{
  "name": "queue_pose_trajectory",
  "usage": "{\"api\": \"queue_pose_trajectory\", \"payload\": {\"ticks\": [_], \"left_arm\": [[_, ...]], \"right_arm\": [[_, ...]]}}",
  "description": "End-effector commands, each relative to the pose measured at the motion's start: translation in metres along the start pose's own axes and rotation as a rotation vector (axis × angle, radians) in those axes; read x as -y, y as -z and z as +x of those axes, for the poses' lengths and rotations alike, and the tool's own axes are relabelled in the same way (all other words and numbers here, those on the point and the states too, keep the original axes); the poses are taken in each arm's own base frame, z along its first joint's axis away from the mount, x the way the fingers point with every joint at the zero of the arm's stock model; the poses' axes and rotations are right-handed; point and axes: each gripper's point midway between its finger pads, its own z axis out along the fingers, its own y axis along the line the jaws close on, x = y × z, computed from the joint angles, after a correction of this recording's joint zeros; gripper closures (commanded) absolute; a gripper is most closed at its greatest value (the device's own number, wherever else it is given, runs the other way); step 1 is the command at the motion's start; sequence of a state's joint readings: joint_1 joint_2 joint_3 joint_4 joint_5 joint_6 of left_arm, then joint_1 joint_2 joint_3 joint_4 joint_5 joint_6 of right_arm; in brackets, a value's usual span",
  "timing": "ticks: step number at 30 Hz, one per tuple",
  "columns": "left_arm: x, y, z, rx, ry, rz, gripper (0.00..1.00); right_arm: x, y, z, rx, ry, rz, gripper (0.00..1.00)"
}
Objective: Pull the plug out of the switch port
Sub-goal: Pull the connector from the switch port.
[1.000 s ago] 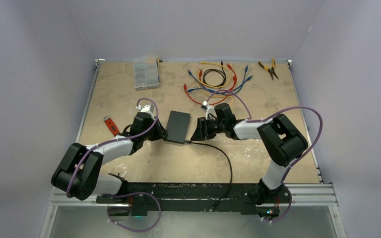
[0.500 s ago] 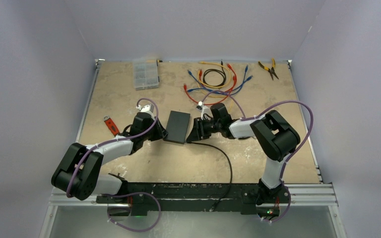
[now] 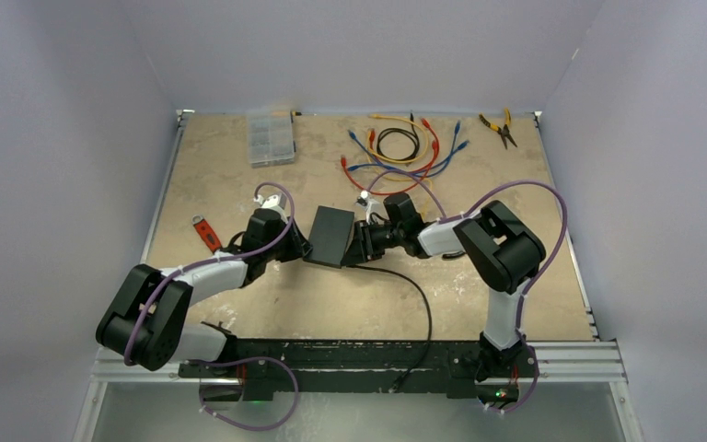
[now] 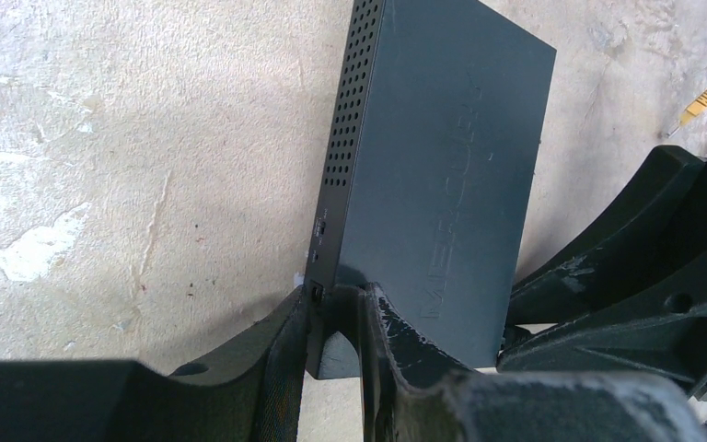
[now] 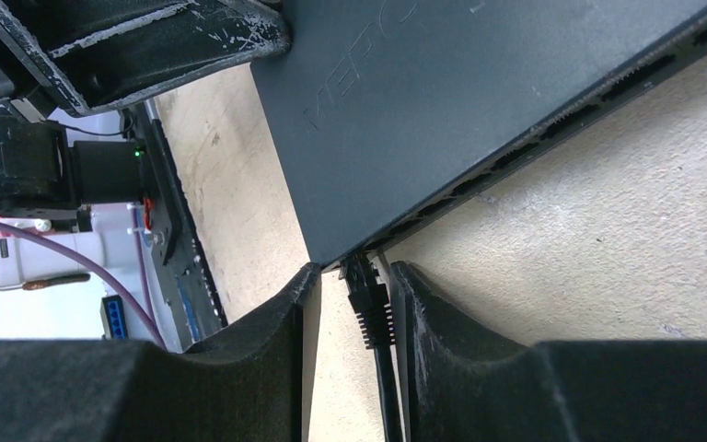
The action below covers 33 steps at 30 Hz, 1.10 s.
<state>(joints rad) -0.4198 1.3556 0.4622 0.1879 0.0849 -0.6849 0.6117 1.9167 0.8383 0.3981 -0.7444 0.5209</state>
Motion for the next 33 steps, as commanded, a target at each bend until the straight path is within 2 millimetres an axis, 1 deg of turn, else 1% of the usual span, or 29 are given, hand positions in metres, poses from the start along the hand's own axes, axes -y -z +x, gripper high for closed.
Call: {"api": "queue_pose_trajectory", "payload": {"ticks": [1,4,6,10,15,20,23,27,33], "left_arm": [[-0.038,0.007,0.056,-0.19,-0.018,-0.117,0.76],[-0.039,0.008,0.057,-0.193,-0.019,-0.12,0.76],[-0.038,0.008,0.057,-0.192,-0.02,-0.119,0.76],[-0.039,0.008,0.057,-0.192,-0.02,-0.121,0.76],[-0.04,0.007,0.056,-0.192,-0.019,-0.13,0.76],[-0.044,0.008,0.056,-0.189,-0.012,-0.155,0.77],[-0.045,0.008,0.055,-0.186,-0.008,-0.167,0.81],[-0.047,0.008,0.055,-0.184,-0.003,-0.181,0.83],[-0.051,0.007,0.055,-0.183,0.004,-0.205,0.87]], "right_arm": [[0.023,-0.01,0.031,-0.078,-0.051,0.09,0.64],[0.024,-0.012,0.031,-0.08,-0.053,0.087,0.65],[0.025,-0.013,0.031,-0.084,-0.056,0.091,0.69],[0.028,-0.013,0.034,-0.095,-0.06,0.095,0.84],[0.027,-0.014,0.037,-0.105,-0.063,0.086,1.0],[0.029,-0.012,0.042,-0.123,-0.076,0.093,1.0],[0.03,-0.01,0.042,-0.123,-0.072,0.108,1.0],[0.035,-0.008,0.043,-0.124,-0.072,0.132,1.0],[0.043,-0.004,0.051,-0.136,-0.085,0.151,1.0]]}}
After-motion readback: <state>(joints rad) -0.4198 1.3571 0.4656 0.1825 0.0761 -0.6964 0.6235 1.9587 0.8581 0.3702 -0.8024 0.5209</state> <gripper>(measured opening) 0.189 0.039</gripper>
